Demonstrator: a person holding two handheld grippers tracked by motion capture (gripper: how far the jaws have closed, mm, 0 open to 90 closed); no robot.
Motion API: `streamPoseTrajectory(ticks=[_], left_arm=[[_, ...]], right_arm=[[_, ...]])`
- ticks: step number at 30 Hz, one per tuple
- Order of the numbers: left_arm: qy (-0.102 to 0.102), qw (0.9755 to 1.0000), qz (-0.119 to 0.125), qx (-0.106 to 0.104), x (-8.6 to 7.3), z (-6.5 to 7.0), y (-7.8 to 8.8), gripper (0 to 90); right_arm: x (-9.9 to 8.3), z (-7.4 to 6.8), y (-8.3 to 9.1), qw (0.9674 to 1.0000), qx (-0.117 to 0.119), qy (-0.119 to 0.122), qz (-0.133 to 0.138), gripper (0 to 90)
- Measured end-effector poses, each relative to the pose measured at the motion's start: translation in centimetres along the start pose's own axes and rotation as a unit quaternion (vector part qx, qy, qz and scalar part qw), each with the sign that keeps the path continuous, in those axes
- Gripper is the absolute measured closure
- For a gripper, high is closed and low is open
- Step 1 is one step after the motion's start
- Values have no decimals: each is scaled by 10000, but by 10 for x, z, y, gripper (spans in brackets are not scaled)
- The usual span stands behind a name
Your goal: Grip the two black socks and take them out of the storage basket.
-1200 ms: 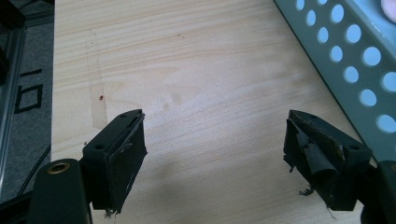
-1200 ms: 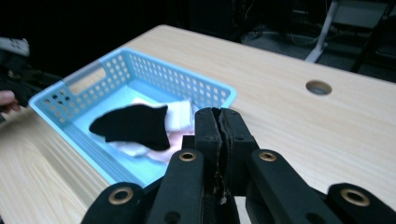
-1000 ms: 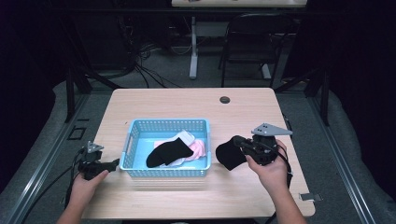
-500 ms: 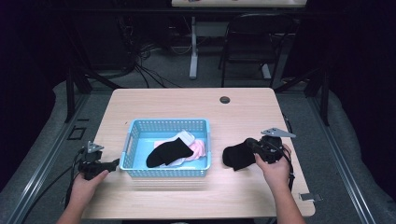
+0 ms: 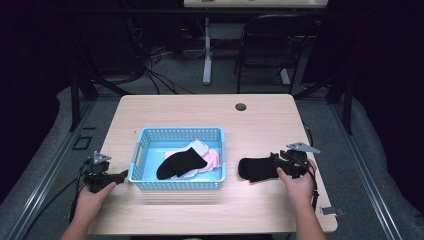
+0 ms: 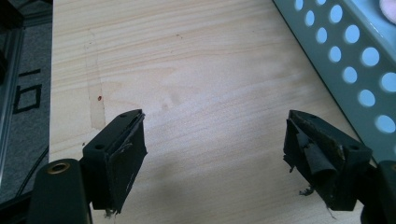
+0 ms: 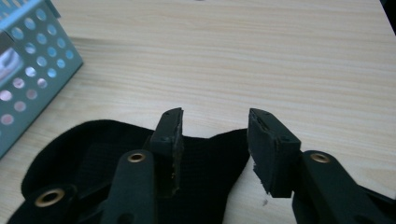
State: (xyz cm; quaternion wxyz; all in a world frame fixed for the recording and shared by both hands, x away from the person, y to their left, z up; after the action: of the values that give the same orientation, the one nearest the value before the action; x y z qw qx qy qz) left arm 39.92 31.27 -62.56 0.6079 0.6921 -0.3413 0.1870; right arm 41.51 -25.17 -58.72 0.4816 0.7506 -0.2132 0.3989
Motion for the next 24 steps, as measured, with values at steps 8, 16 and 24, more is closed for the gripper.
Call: streamPoseTrajectory(ticks=[8, 16, 24], left_arm=[[28, 10000, 0, -9, 0, 0, 0, 209], [30, 10000, -1, -11, 0, 0, 0, 209], [11, 10000, -17, 5, 0, 0, 0, 209]], right_arm=[[-3, 2, 1, 10000, -30, -63, -20, 529], [-1, -3, 3, 10000, 27, -59, 7, 526], [26, -26, 19, 9992, 234, 202, 240, 526]])
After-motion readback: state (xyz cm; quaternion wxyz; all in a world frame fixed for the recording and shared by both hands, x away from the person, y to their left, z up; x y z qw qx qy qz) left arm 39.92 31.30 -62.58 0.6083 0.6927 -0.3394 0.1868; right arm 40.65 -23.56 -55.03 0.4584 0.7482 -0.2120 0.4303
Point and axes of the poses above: each handheld gripper's, and its own axes: y roughly backward along the jaws, x roughly out of its top, z roughly to its right, the point moved 8 cm from there along -y, roughly forward along the jaws, and after that the axes turned 12 degrees about x, right-handed, at the moved point
